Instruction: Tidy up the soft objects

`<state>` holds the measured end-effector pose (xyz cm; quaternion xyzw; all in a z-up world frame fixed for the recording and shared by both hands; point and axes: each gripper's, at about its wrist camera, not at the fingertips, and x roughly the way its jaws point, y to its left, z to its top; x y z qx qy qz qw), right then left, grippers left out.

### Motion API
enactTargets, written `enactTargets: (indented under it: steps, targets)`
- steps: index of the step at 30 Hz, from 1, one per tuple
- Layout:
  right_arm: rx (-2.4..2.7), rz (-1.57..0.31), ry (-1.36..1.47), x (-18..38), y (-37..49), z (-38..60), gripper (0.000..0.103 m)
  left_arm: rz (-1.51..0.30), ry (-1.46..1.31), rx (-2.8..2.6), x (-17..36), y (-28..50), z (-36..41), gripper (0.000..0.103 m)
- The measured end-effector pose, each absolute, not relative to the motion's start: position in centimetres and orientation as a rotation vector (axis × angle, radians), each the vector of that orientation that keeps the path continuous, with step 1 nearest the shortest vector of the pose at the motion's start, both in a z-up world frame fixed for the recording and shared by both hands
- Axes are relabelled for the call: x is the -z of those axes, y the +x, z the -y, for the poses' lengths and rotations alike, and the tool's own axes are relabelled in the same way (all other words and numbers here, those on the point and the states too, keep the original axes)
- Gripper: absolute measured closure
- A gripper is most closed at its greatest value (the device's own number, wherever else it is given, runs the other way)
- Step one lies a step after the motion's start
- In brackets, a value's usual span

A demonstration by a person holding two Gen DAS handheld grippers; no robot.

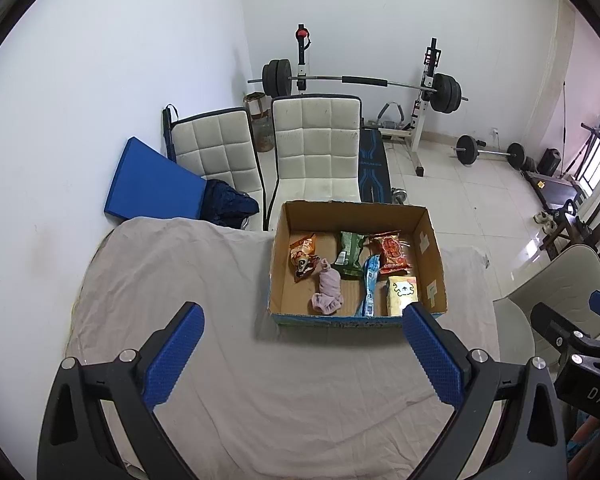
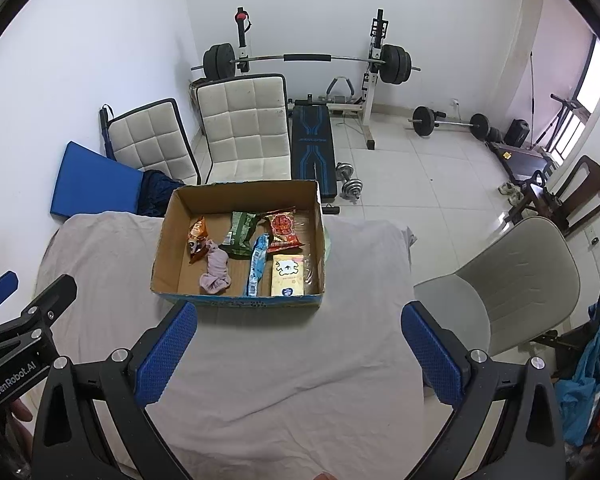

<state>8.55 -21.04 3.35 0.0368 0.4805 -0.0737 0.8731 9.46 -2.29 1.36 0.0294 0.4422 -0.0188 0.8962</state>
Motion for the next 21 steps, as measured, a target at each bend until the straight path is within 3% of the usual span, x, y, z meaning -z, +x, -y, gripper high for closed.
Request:
enactTargets:
  steps: [21]
  targets:
    - [0.150,-1.002,0.067,-3.41,8.58,20.86,0.000,-0.918,0.068,0.041,-1.13,9.32,2.42,0.001]
